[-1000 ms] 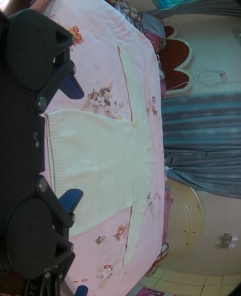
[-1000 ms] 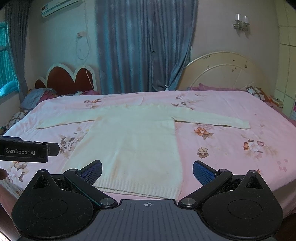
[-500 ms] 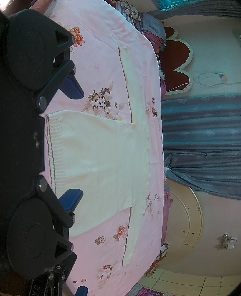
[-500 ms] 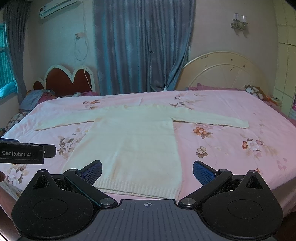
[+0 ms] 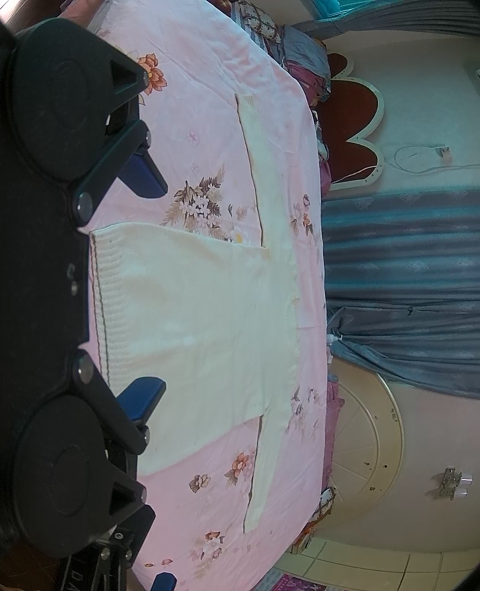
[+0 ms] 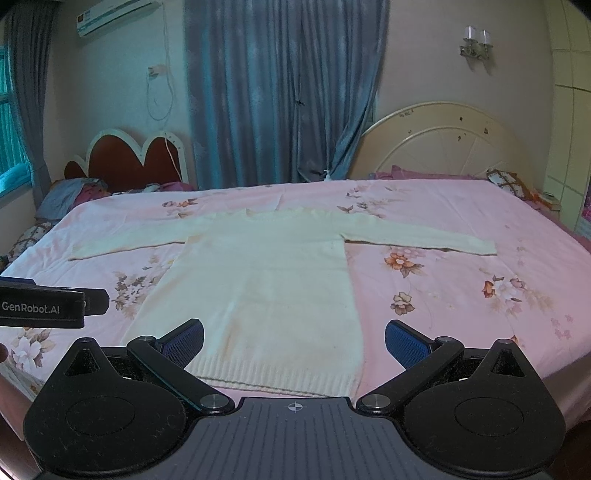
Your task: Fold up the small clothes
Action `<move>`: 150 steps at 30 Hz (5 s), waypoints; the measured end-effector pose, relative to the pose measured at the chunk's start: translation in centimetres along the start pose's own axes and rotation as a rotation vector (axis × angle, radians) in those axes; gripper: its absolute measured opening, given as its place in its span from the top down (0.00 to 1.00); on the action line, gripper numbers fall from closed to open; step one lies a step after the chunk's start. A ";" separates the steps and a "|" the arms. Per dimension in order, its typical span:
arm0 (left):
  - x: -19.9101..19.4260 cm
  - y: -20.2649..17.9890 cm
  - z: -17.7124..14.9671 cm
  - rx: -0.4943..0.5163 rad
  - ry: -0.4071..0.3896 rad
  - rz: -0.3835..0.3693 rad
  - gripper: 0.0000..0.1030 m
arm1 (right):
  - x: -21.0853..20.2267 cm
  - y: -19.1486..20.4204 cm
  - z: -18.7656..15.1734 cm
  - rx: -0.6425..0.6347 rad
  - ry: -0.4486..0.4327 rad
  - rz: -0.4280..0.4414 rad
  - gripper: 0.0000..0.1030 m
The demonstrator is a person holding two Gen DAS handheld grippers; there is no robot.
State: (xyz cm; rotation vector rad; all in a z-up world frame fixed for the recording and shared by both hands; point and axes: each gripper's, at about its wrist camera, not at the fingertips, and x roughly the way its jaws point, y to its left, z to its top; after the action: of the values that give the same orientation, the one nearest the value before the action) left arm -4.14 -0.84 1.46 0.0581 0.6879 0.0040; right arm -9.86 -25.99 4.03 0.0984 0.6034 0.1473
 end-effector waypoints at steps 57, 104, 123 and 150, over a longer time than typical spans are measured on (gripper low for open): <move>18.3 2.1 9.7 0.087 0.069 -0.063 0.01 | 17.5 -2.4 7.4 0.119 0.057 -0.162 0.00; 36.8 -9.0 15.0 0.109 0.164 -0.008 0.07 | 35.4 -40.3 8.5 0.612 0.116 -0.491 0.55; 36.8 -5.6 16.4 0.044 0.162 -0.008 0.20 | 37.0 -28.4 15.7 0.349 -0.056 -0.172 0.98; 39.0 5.7 16.7 -0.193 0.188 -0.210 0.12 | 44.6 -2.6 14.2 0.092 0.104 0.185 0.24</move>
State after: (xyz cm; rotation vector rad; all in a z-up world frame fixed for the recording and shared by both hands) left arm 36.67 4.84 -10.09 -0.2025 0.8758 -0.1274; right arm 34.81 -21.80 -9.59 0.2374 0.7049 0.3050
